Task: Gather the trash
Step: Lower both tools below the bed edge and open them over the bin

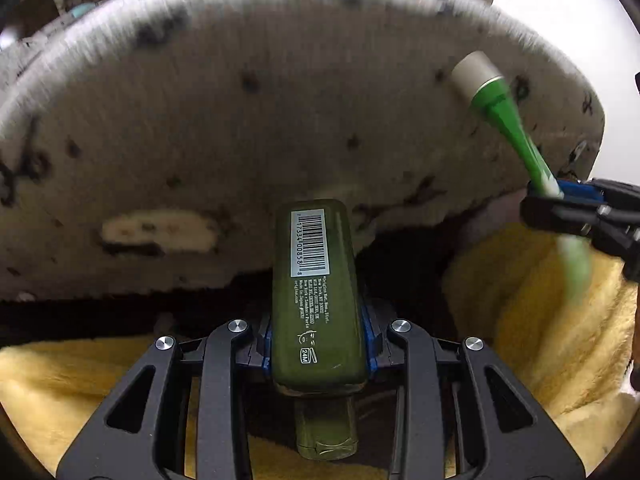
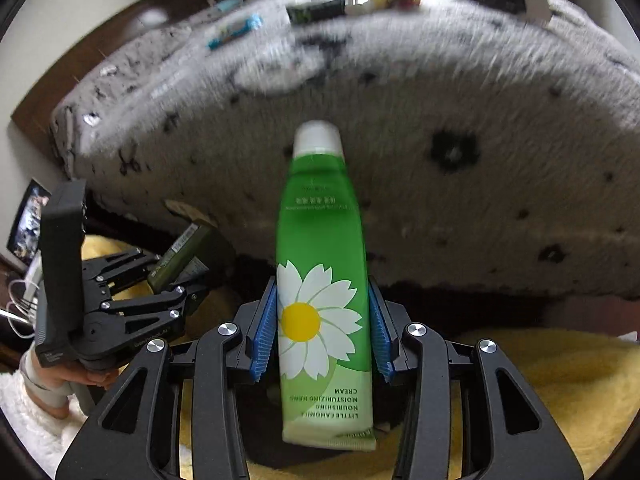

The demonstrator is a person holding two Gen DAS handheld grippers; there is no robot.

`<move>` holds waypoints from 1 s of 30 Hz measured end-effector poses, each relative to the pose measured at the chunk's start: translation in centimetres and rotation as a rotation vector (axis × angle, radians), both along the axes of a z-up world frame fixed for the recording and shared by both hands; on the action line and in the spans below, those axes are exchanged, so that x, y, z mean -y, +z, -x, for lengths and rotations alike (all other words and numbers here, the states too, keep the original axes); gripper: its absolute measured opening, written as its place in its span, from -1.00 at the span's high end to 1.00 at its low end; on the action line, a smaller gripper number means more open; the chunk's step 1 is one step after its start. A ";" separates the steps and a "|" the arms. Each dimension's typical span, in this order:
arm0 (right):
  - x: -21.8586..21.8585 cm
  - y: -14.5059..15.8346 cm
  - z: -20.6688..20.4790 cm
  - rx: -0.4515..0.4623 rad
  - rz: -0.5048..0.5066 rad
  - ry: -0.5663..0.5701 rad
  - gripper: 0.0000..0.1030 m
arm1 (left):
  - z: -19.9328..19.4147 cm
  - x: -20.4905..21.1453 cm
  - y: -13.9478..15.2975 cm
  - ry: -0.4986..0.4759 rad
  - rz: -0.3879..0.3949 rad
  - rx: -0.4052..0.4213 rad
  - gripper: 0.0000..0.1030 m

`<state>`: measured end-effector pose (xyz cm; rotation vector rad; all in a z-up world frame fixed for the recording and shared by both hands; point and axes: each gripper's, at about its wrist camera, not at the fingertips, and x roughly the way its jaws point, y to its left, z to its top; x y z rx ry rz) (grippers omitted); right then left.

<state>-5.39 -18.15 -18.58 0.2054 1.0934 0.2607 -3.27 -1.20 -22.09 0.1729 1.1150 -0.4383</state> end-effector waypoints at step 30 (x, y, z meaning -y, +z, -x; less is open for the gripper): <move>0.3 -8.1 -2.4 -0.205 0.049 -0.083 -0.28 | -0.7 1.3 -6.6 -0.025 -0.021 -0.196 -0.42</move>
